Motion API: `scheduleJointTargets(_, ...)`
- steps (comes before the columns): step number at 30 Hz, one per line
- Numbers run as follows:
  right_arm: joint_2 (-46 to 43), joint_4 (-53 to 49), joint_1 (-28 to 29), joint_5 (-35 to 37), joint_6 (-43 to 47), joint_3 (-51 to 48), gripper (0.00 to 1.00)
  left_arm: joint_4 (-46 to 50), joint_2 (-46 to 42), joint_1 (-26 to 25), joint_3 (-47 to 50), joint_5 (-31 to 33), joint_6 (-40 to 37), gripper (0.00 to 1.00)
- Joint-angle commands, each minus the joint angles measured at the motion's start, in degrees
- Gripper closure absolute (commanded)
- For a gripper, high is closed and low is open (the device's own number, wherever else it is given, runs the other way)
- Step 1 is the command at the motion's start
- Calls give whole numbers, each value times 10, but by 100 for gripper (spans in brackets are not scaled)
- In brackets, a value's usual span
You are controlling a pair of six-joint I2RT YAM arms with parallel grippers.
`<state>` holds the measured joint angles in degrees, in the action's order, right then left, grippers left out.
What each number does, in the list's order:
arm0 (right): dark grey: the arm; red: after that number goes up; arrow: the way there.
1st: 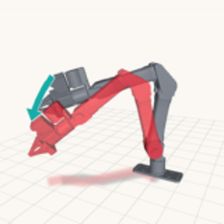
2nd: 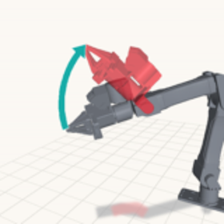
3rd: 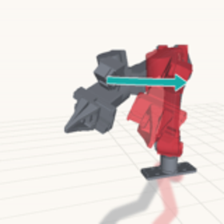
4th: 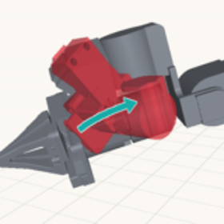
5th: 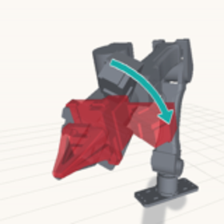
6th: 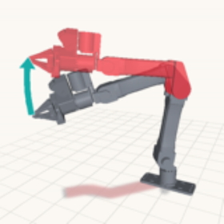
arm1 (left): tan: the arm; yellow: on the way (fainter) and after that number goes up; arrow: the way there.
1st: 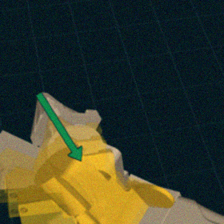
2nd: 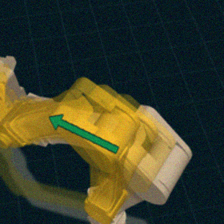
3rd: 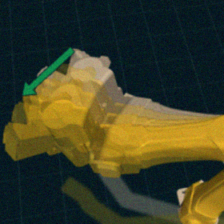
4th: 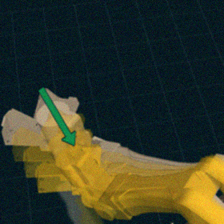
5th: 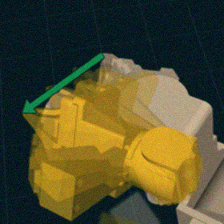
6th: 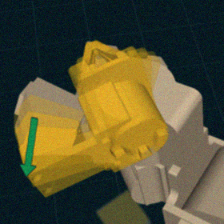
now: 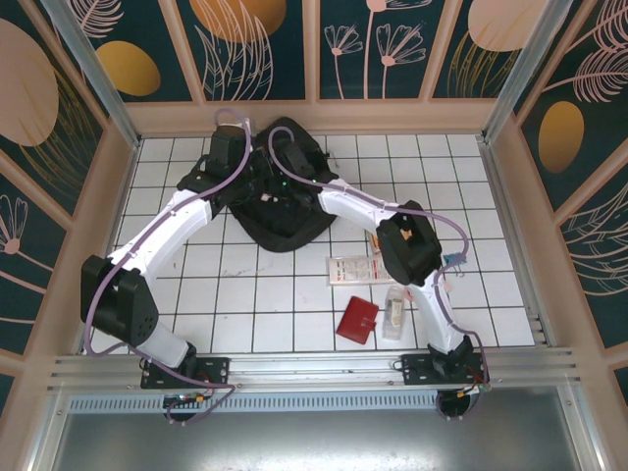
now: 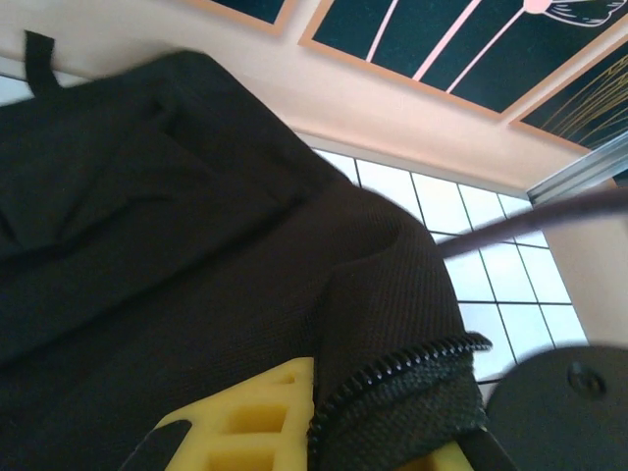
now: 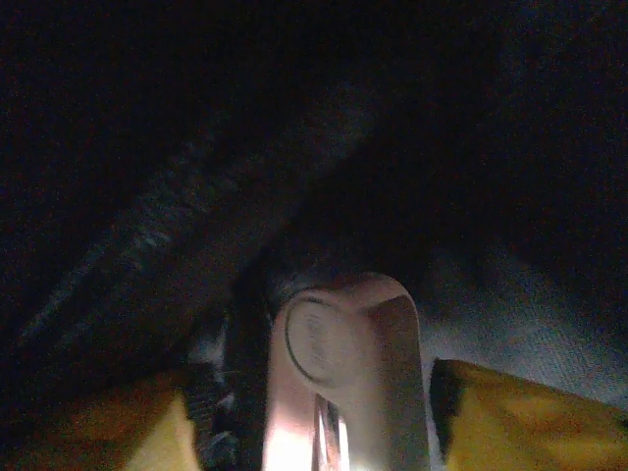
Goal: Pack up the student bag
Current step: Place the loose stationery in the student bag, then pick up the pencil case from the bottom-right of the table.
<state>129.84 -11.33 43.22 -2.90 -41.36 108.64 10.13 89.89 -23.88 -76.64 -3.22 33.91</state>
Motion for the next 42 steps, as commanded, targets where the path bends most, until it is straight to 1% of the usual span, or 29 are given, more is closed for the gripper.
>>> scheduleJointTargets(1,25,19,-8,8,-7,60,30,-22,-27,1,4,10,0,100)
scheduleJointTargets(4,8,1,-6,6,36,50,28,-14,-25,6,5,37,-4,100)
scheduleJointTargets(7,-36,-5,-2,0,91,1,30,-13,-21,15,7,51,3,100)
scheduleJointTargets(9,-85,8,1,7,120,-56,31,-12,-15,22,7,51,6,100)
scheduleJointTargets(12,-171,21,10,45,169,-144,31,-11,-4,29,11,46,14,100)
scheduleJointTargets(14,-240,39,16,58,195,-212,32,-12,-1,30,16,47,17,100)
scheduleJointTargets(18,-346,-4,28,98,208,-289,32,-13,1,30,19,55,16,100)
scheduleJointTargets(20,-396,-57,37,161,176,-323,32,-13,3,30,20,56,17,100)
scheduleJointTargets(24,-478,-203,41,216,69,-384,31,-10,6,29,22,55,20,100)
scheduleJointTargets(28,-557,-336,41,190,-66,-477,27,-6,4,30,22,61,20,100)
scheduleJointTargets(32,-620,-401,44,144,-152,-575,26,-6,5,30,21,55,21,100)
scheduleJointTargets(33,-624,-414,44,138,-161,-587,26,-5,5,30,20,57,20,100)
scheduleJointTargets(35,-618,-463,44,161,-182,-591,26,-3,3,30,20,62,18,100)
scheduleJointTargets(37,-610,-483,41,167,-188,-598,26,-5,1,29,22,63,17,100)
scheduleJointTargets(42,-617,-443,7,113,-178,-653,19,-4,-2,30,23,67,12,100)
